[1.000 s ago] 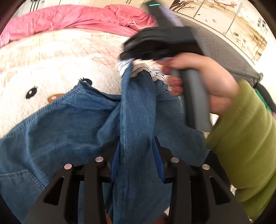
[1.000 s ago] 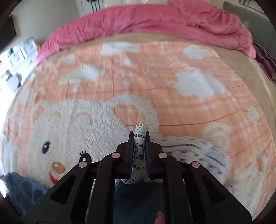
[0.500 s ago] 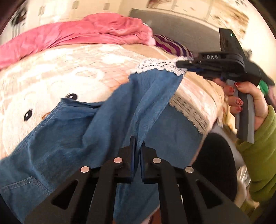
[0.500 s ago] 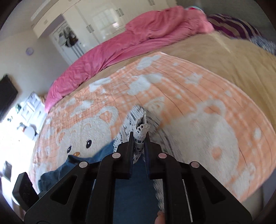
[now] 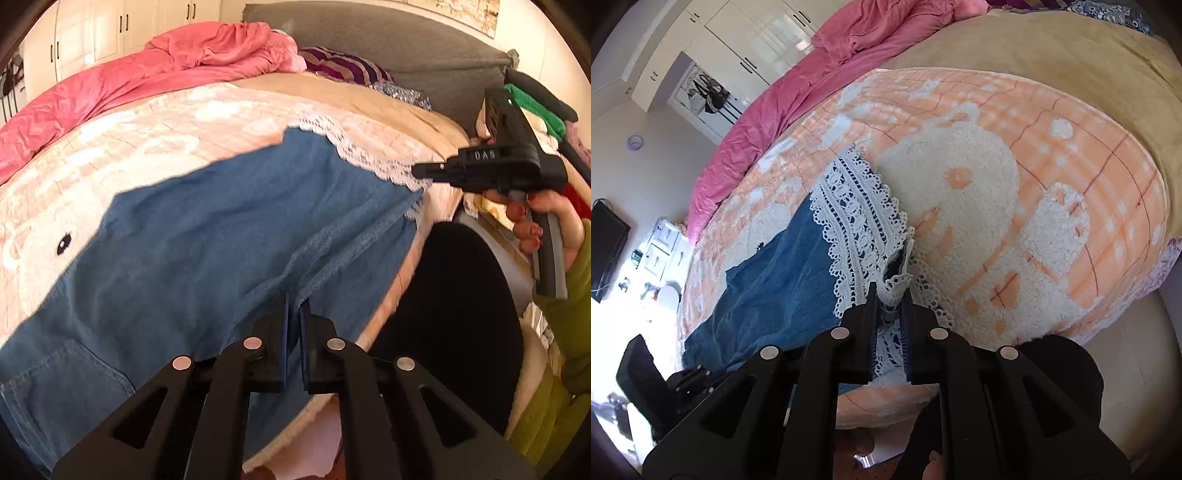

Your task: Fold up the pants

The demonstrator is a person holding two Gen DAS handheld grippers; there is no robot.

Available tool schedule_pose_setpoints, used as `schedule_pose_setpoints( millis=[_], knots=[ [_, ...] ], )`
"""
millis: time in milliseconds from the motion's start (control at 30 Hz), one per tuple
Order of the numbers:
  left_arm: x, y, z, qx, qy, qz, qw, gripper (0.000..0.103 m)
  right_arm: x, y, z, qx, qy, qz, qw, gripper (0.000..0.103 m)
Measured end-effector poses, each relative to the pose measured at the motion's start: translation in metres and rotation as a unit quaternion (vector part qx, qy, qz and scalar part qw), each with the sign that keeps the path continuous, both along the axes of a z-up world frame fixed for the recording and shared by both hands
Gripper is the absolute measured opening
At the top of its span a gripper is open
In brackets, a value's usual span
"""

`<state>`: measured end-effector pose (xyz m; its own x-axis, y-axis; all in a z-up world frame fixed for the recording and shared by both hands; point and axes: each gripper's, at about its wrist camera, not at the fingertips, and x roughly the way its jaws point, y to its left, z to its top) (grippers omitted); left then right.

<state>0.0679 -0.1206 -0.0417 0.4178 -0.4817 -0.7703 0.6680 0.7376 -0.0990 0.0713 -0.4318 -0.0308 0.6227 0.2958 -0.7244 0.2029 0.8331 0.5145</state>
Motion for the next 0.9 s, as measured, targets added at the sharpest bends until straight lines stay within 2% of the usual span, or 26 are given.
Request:
schedule_pose_setpoints(
  millis=[267, 500, 567, 667, 733, 800, 833, 900],
  knots=[
    [-0.013, -0.011, -0.014, 0.038, -0.01, -0.025, 0.9989, 0.005, -0.008, -0.005, -0.015, 0.002, 0.012, -0.011, 1.0, 0.007],
    [-0.023, -0.009, -0.004, 0.032, -0.024, -0.056, 0.9976, 0.005, -0.009, -0.008, -0.016, 0.014, 0.014, -0.012, 1.0, 0.008],
    [-0.024, -0.008, -0.005, 0.035, -0.027, -0.06, 0.9972, 0.005, -0.007, -0.007, -0.014, 0.004, 0.016, -0.007, 1.0, 0.008],
    [-0.02, -0.011, -0.017, 0.052, -0.007, -0.061, 0.9967, 0.005, -0.004, -0.004, -0.024, -0.021, 0.035, -0.003, 0.999, 0.008],
    [-0.017, -0.009, -0.02, 0.049, 0.003, -0.056, 0.9972, 0.005, -0.006, 0.0, -0.017, -0.039, 0.031, 0.0, 0.999, 0.014],
    [-0.017, -0.004, -0.015, 0.036, 0.003, -0.054, 0.9979, 0.006, -0.012, 0.003, -0.003, -0.055, 0.012, 0.002, 0.998, 0.046],
    [-0.018, 0.0, -0.01, 0.026, 0.004, -0.05, 0.9984, 0.008, -0.016, 0.005, 0.005, -0.065, -0.002, 0.002, 0.998, 0.048],
    [-0.02, 0.009, -0.001, 0.007, 0.001, -0.047, 0.9989, 0.022, -0.021, 0.015, 0.02, -0.098, -0.02, 0.02, 0.995, 0.05]
  ],
)
